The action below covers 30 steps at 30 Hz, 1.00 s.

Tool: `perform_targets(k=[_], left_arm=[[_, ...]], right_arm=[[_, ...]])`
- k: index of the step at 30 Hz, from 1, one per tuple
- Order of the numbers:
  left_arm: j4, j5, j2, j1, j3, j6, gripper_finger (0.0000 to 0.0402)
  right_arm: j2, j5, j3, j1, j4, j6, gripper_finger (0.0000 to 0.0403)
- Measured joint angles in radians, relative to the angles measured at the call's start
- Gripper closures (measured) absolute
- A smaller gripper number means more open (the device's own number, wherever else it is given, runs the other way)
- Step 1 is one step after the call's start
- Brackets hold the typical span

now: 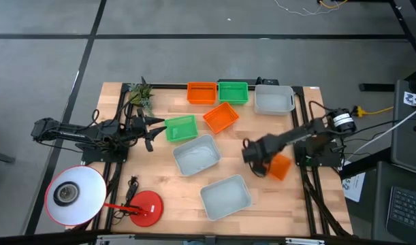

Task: Stack baskets by color
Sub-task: Move the bottom orange bin to the middle right of the table, then stack the middle orange bin on the top orange bin

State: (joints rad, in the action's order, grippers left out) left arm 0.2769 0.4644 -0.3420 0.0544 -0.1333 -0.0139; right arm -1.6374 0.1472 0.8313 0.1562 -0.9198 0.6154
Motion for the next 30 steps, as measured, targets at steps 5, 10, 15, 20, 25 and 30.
perform_targets(k=[5,10,15,20,25,30], left_arm=[[-0.001,0.0,0.0,0.0,0.0,0.0,0.0249],[-0.004,0.0,0.0,0.0,0.0,0.0,0.0249],[-0.004,0.0,0.0,0.0,0.0,-0.001,0.0249],[-0.005,-0.001,0.0,0.0,0.0,-0.004,0.0249],[-0.007,-0.001,0.0,0.0,0.0,-0.002,0.0249],[-0.008,-0.001,0.0,0.0,0.0,-0.002,0.0249]], right_arm=[[0.001,0.099,0.005,-0.179,0.143,-0.259,0.0339],[0.001,0.1,0.005,-0.309,0.396,-0.453,0.0339],[0.002,0.099,0.006,-0.379,0.498,-0.54,0.0339],[0.035,0.097,0.046,-0.389,0.431,-0.547,0.0339],[0.133,0.041,0.11,-0.358,0.37,-0.604,0.0339],[0.21,-0.1,0.149,-0.349,0.387,-0.788,0.0339]])
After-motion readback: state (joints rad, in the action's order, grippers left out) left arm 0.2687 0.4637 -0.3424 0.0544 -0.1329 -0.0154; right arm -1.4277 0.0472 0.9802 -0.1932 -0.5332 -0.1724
